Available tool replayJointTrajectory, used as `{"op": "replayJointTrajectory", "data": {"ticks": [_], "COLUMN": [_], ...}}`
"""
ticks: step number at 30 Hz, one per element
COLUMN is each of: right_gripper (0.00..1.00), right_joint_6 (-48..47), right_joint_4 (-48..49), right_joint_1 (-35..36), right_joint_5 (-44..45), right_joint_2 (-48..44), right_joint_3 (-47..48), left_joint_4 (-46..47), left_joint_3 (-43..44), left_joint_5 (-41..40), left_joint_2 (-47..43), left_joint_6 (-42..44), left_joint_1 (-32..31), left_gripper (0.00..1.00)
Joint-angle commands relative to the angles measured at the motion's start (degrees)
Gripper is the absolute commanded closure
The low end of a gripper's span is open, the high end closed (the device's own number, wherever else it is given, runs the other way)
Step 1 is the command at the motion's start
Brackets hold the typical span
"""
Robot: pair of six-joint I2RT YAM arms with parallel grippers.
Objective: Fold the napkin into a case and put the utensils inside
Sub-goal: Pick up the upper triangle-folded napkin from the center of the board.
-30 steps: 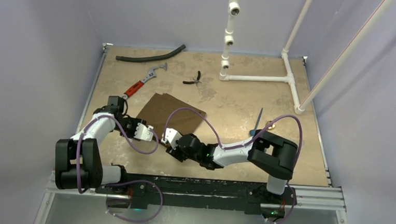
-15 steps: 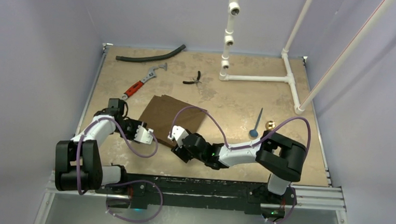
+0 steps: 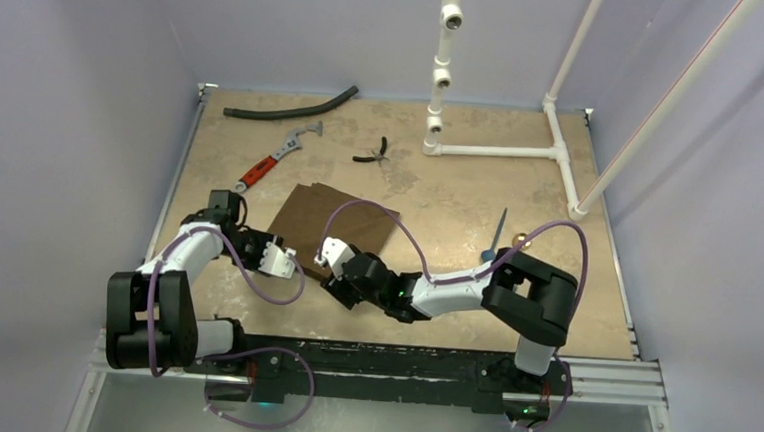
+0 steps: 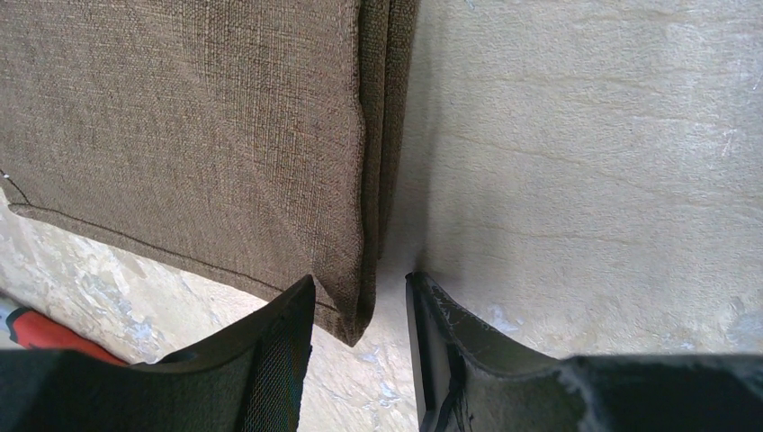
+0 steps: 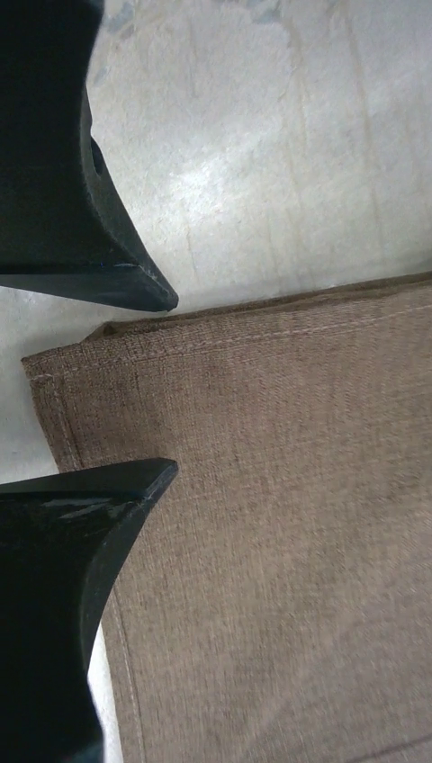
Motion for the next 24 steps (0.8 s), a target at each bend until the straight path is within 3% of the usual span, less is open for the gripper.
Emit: {"op": "replayJointTrajectory", "data": {"ticks": [1, 8, 21, 24], "right_gripper": [0.36, 0.38, 0.63, 0.70], "right_joint_6": [0.4, 1.9, 3.0, 3.7], "right_joint_4": [-1.8, -2.3, -2.9, -2.7], "right_joint_1": [0.1, 0.1, 0.1, 0.1], "right_joint_5": [-1.3, -1.3, 2.0, 3.8], "right_joint_2": [1.4, 1.1, 1.9, 2.2], "right_joint_3": [1.0, -1.6, -1.0, -0.9], "left_joint_4": [1.4, 6.0, 9.8, 10.1], "left_joint_3": [-0.6, -2.1, -7.9, -8.5], "left_joint_5": [1.3, 1.1, -0.5, -1.1], "left_joint_2": [-0.8, 2.2, 1.2, 1.8], "left_joint_6": [0.6, -0.4, 2.7, 3.5], "left_joint_1": [-0.1, -0.2, -0.9, -1.4], "left_gripper": [0.59, 0.59, 0.73, 0.81]}}
